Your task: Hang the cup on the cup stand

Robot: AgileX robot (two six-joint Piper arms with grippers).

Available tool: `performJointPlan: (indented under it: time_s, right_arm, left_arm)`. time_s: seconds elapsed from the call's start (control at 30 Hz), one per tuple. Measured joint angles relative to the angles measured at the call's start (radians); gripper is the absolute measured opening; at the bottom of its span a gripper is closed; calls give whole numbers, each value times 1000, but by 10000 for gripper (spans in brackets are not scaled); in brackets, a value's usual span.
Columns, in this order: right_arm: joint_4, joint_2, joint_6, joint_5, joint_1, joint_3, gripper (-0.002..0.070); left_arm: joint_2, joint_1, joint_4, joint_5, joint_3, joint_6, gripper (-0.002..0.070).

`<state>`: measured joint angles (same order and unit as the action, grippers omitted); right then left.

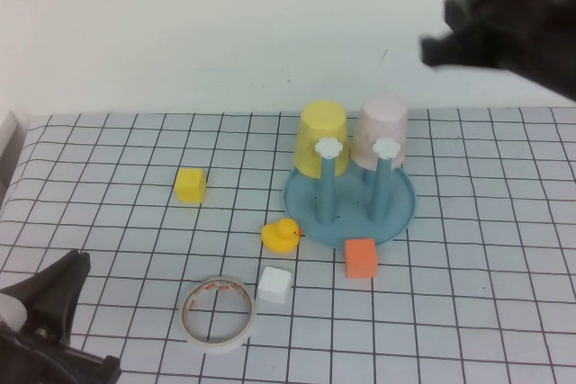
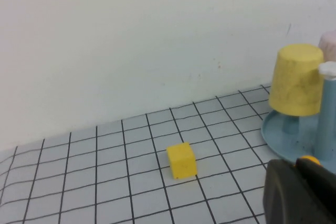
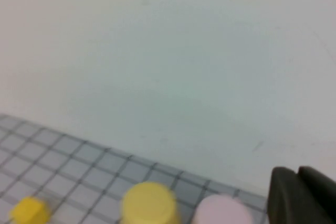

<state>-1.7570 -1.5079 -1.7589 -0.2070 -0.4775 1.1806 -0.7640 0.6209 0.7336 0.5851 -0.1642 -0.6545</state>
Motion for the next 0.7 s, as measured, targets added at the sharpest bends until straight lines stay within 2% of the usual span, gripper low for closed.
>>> performJointPlan:
  time_s: [0.3,0.7]
  right_arm:
    - [9,368,17,348,0,-345,0]
    - [22,737,45,375,0,-590,-1]
  left_arm:
    - [15,0,35,-100,2,-28,-1]
    - [62,0,61,-87,11,-73,-1]
